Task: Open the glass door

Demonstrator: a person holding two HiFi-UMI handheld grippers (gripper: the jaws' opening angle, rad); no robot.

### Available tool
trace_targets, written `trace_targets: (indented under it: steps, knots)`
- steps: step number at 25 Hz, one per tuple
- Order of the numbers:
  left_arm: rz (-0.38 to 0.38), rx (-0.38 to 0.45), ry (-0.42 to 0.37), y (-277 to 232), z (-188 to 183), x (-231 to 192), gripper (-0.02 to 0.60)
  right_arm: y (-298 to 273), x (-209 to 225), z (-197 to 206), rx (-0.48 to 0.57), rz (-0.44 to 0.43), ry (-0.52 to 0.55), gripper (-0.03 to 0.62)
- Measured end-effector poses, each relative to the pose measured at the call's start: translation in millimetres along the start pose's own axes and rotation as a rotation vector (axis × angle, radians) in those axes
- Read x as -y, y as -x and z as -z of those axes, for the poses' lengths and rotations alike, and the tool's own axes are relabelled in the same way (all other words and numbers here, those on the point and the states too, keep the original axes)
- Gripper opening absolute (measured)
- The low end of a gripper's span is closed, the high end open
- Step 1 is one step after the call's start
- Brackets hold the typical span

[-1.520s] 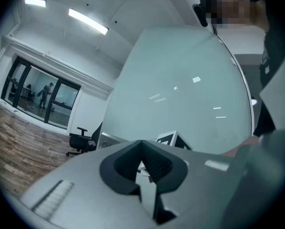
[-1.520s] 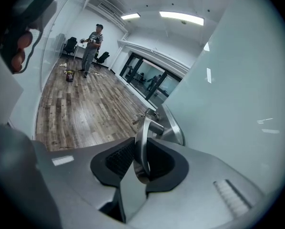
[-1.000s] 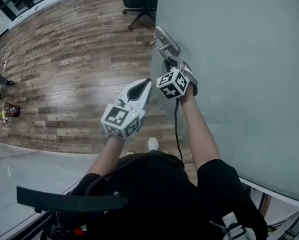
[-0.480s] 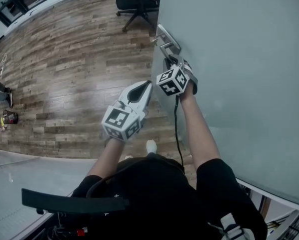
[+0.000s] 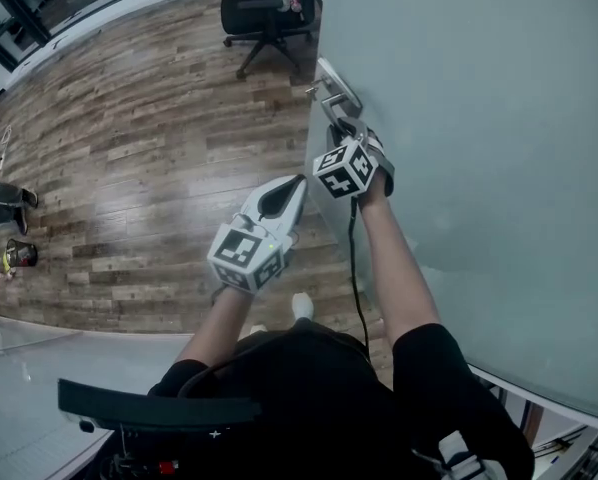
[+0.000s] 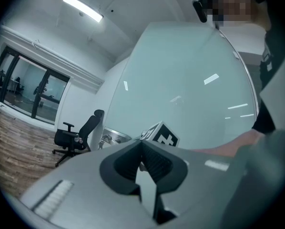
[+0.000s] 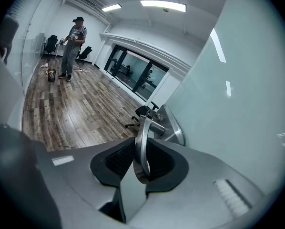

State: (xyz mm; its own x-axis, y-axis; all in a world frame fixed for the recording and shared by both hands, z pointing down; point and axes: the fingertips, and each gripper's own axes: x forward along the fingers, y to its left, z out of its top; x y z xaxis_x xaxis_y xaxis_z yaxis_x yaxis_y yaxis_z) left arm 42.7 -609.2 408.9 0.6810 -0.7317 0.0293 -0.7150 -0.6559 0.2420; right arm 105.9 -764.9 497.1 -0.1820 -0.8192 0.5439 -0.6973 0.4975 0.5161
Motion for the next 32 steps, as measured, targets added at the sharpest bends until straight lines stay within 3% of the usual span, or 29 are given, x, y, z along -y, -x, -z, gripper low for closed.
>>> trace_targets:
  steps: [10, 32]
  knots:
    - [0.011, -0.012, -0.016, -38, 9, 3, 0.0, -30, 31, 25, -0.016, 0.019, -0.038, 0.08]
    - [0.056, -0.01, -0.017, -68, -5, 20, 0.0, -29, 71, 33, -0.054, 0.072, -0.085, 0.078]
